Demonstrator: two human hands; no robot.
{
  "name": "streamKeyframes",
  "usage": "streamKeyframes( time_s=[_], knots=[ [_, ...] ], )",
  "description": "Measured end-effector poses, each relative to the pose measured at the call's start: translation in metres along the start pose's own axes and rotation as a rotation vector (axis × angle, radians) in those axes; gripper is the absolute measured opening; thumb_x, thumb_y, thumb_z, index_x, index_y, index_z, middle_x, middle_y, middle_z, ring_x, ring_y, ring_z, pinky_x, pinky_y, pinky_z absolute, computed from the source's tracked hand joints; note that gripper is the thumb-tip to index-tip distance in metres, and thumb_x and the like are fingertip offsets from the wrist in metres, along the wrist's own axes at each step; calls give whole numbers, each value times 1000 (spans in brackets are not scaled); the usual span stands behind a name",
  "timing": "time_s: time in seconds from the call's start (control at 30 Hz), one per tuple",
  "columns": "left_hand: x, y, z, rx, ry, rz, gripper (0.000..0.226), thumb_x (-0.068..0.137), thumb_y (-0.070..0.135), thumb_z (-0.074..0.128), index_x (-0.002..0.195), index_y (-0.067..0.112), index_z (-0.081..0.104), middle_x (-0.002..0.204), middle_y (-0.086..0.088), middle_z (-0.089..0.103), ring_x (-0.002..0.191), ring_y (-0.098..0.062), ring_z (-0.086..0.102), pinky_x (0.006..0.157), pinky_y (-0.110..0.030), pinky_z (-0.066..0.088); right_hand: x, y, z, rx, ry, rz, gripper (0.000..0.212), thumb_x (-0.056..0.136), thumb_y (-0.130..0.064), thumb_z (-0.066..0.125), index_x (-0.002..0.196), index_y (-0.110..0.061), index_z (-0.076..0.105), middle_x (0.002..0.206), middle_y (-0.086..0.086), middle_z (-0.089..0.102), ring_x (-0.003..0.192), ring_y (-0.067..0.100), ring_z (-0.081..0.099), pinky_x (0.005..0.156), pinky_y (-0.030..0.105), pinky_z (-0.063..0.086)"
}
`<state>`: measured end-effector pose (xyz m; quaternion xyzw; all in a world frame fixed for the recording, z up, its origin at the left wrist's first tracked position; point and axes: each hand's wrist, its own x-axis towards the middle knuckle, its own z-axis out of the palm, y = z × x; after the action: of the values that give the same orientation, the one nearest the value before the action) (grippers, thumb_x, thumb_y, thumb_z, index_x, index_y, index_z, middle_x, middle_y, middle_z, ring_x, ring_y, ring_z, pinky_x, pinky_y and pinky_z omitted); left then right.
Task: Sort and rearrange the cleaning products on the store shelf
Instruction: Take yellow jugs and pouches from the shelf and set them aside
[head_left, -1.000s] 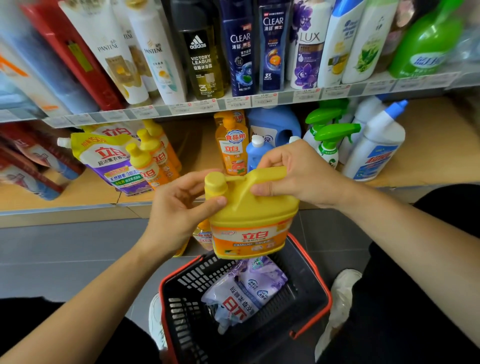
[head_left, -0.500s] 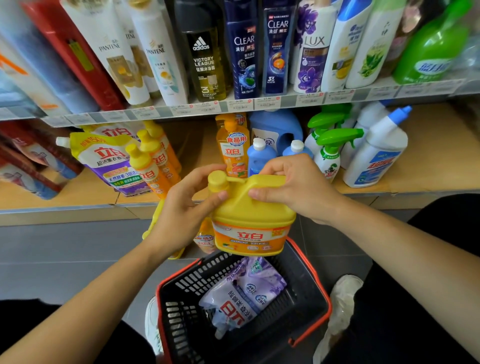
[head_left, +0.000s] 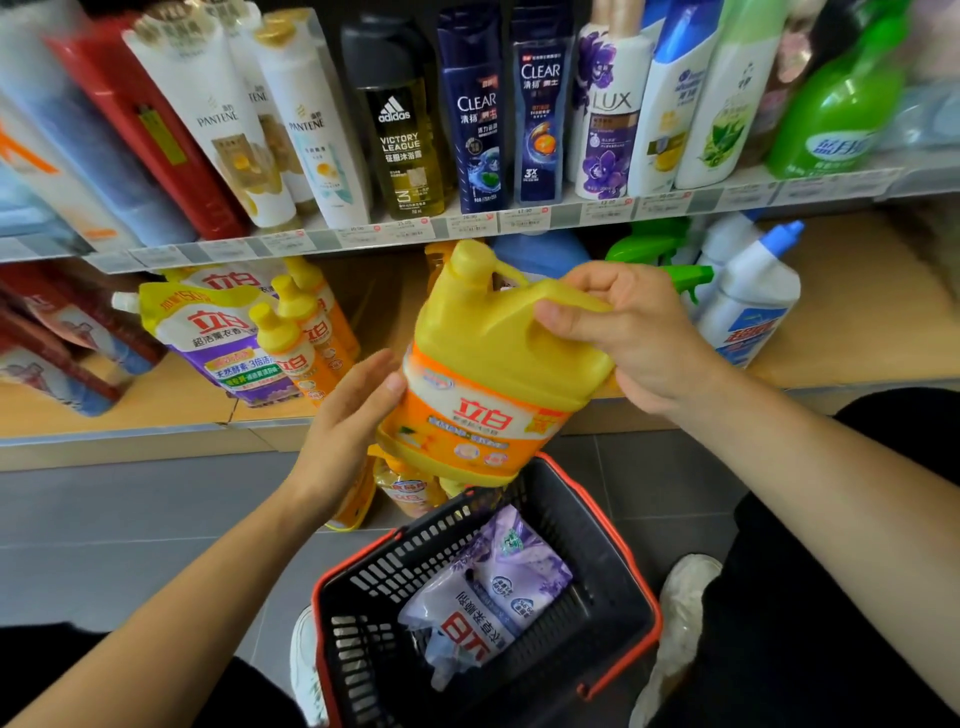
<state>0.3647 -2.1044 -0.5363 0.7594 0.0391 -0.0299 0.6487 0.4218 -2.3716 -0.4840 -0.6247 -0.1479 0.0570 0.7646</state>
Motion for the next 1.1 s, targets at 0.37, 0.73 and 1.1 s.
streamKeyframes(
  time_s=[0.37, 0.73, 1.1],
  knots=[
    [-2, 7, 13, -608, -104, -54, 66, 81, 37, 81, 139, 20, 56, 140, -11, 62, 125, -32, 62, 89, -44, 58, 12, 7, -11, 337, 145, 136, 26, 79, -31, 70, 76, -15, 50, 55, -9, 40, 46, 3, 32, 53, 19, 28],
    [-2, 26, -7, 202, 245, 375, 86, 55, 49, 91, 130, 21, 58, 120, 4, 68, 111, -11, 66, 85, -25, 56, 15, 22, -6, -192, 265, 141, 49, 83, -8, 75, 129, -17, 59, 129, 1, 64, 113, 9, 62, 83, 16, 48],
    [-15, 40, -3, 551, -83, 414, 92, 49, 52, 92, 132, 27, 59, 124, 13, 64, 115, -6, 62, 93, -43, 55, -12, 52, 22, -637, -367, 34, 95, 55, -27, 99, 135, -32, 48, 123, -19, 63, 113, -8, 59, 92, 9, 45]
  ],
)
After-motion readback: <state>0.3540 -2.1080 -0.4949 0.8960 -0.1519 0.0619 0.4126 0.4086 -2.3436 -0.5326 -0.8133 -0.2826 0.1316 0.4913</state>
